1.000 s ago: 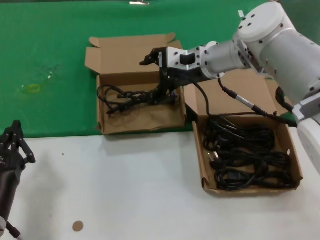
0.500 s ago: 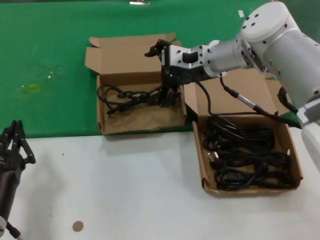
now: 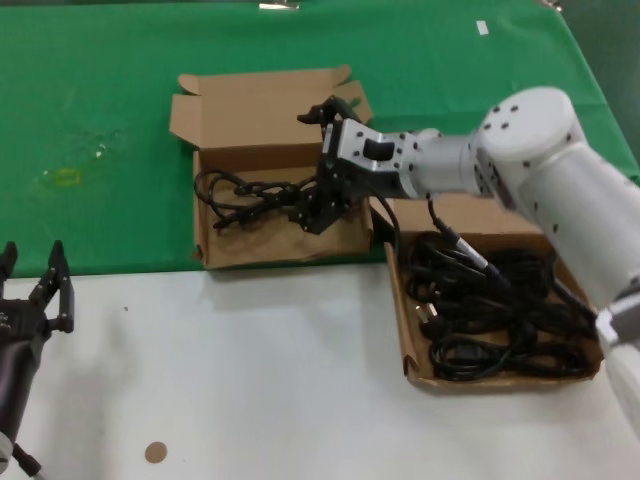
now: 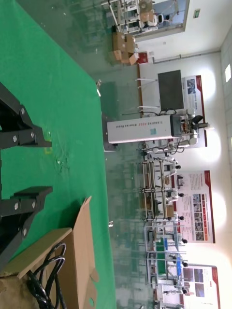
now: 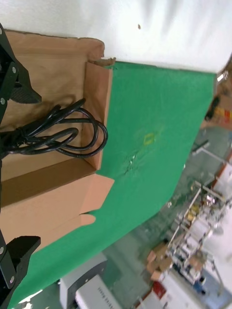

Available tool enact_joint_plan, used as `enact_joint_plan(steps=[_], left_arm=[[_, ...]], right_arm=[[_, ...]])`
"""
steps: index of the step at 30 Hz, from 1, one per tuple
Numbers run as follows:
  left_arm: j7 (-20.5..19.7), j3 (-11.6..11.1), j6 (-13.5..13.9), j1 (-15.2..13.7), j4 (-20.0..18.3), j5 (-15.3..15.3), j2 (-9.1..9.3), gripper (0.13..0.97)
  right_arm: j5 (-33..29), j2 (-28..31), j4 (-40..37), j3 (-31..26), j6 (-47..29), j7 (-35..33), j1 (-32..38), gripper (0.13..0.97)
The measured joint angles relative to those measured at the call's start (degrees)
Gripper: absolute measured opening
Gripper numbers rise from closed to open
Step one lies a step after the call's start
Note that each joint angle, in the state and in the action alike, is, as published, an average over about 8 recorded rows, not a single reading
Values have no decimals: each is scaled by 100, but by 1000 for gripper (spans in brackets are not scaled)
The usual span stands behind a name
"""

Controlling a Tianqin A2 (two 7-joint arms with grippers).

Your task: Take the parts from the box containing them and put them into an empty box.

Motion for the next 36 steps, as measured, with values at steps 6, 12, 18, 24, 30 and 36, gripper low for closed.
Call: enact_joint_plan(steps=[6,12,18,24,30,36], left_arm=[[0,0,0,0,0,0,0,381],[0,0,0,0,0,-1,0,512],[1,0,0,0,0,-1,0,623],[1,0,0,0,0,0,0,716],[1,0,0,0,0,-1,0,823],[1,0,0,0,0,-1,0,909]], right_arm=[[191,102,652,215,390,258,-633,964],[383,204,1303,430,785,518,-1265,965],[575,306,1958,645,1179,779,-1900,966],[770,410,2621,864,1579,1042,-2543,966],[960,512,3267,1077,1968,1299,-3171,966],[1153,615,3926,1294,2365,1561,-3810,966]])
